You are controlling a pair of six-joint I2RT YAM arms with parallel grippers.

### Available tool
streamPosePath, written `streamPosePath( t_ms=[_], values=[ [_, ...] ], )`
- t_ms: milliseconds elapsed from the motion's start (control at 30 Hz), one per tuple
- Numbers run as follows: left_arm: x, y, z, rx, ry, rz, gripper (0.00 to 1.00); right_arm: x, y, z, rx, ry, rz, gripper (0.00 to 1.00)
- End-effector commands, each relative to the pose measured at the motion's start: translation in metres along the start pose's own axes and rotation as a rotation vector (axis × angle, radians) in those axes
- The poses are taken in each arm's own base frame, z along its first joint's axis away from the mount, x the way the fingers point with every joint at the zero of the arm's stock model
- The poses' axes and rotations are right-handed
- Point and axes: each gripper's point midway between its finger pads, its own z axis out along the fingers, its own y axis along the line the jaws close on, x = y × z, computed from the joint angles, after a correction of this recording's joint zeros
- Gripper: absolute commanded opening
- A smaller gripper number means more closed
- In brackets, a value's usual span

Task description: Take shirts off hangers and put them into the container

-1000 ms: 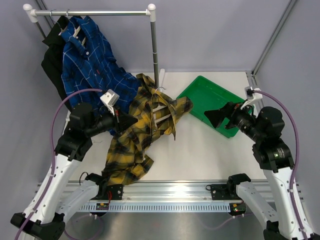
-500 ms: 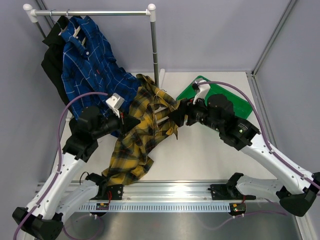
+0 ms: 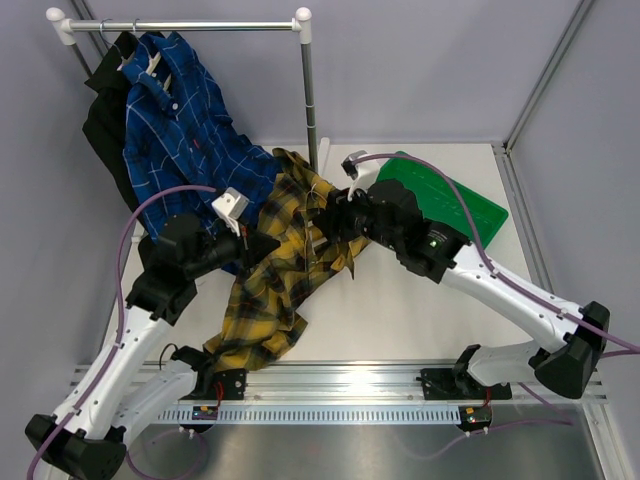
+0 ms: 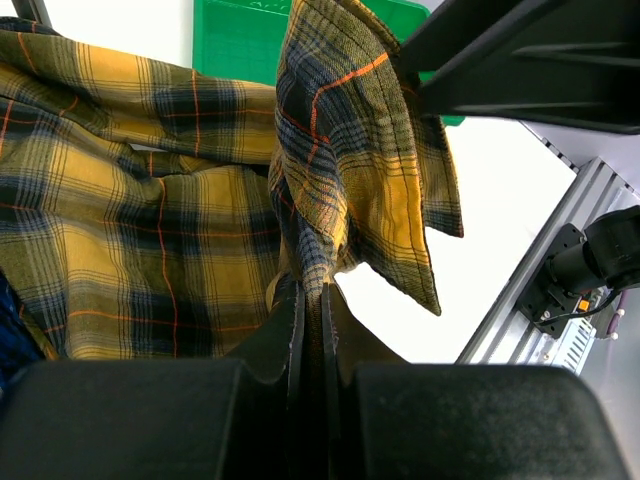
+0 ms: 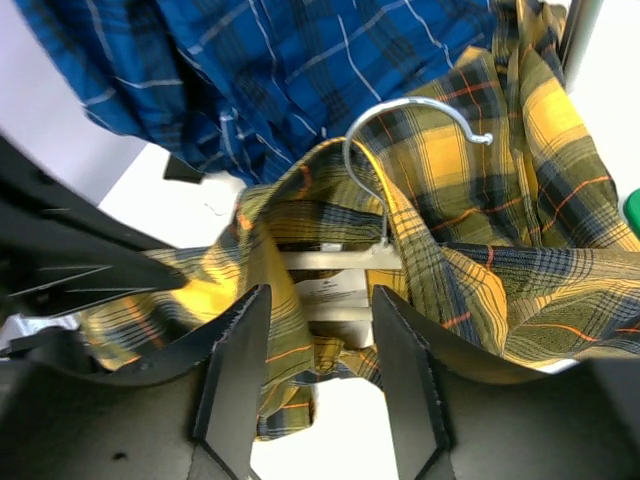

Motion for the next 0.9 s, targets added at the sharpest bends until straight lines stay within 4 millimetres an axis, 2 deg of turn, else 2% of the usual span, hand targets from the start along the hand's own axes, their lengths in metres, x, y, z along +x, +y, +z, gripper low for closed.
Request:
streamPosePath(
  t_ms=[0, 200, 467, 867],
  values=[
    [-0.025, -0.006, -0.004, 0.013, -0.105, 0.070, 0.00, -0.030, 0.009, 0.007, -0.005, -0.098, -0.011, 0.51],
    [-0.026, -0.011, -0.005, 0.038, -0.107, 0.072, 0.00, -0.024, 0.003, 0.026, 0.030, -0.084, -0.015, 0.46],
    [-0.026, -0.017, -0.008, 0.066, -0.112, 0.081, 0.00, -0.026, -0.005, 0.036, 0.079, -0.089, -0.032, 0.44],
    [-0.030, -0.022, -0.012, 0.082, -0.138, 0.094, 0.00, -0.001, -0.016, 0.048, 0.109, -0.035, -0.029, 0.40]
  ],
)
